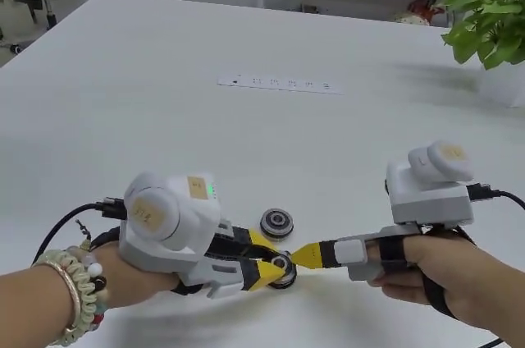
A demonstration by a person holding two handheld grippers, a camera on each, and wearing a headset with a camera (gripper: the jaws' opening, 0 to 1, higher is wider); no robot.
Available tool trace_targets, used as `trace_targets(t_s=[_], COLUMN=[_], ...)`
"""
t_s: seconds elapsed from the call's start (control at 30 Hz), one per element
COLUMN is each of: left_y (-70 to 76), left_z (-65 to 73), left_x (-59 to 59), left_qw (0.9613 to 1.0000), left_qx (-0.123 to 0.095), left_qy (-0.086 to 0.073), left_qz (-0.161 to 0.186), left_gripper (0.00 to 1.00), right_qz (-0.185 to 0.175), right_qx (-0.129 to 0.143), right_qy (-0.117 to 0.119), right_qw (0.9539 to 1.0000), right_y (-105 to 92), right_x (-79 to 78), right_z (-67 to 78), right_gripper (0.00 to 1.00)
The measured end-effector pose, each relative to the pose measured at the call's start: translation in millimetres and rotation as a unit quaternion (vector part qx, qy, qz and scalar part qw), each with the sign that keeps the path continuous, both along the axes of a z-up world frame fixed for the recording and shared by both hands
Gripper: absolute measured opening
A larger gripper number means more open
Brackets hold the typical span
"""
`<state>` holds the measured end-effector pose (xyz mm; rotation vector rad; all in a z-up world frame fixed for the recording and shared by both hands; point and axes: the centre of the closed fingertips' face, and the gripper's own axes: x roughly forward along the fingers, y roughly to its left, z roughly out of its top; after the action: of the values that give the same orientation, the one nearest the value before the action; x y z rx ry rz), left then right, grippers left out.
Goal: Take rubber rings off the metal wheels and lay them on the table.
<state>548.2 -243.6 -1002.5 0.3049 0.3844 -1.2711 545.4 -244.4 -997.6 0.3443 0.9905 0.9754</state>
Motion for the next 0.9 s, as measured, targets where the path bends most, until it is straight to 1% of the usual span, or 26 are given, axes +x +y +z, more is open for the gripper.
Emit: trace_targets(t_s=[0.2,0.43,0.9], left_y=[-0.4,-0.7,-1.3], left_z=[0.3,0.3,0.2], left_x=[0.1,0.0,-0.5], left_qw=[1.0,1.0,1.0], left_qx=[-0.001,-0.001,-0.001], left_qy=[0.0,0.0,0.0], left_qz=[0.0,0.001,0.002], left_gripper=[0.13,0.13,0.13], right_qz=[0.004,0.005,0.007], right_qx=[0.007,0.003,0.011], right_qy=[-0.002,-0.005,-0.003], right_qw=[1.0,1.0,0.9999], right_y=[2.5,0.7,2.9], right_x=[-0.8,0.1,-1.6], right_z=[2.7,1.8,3.8], right_gripper=[0.0,0.0,0.0])
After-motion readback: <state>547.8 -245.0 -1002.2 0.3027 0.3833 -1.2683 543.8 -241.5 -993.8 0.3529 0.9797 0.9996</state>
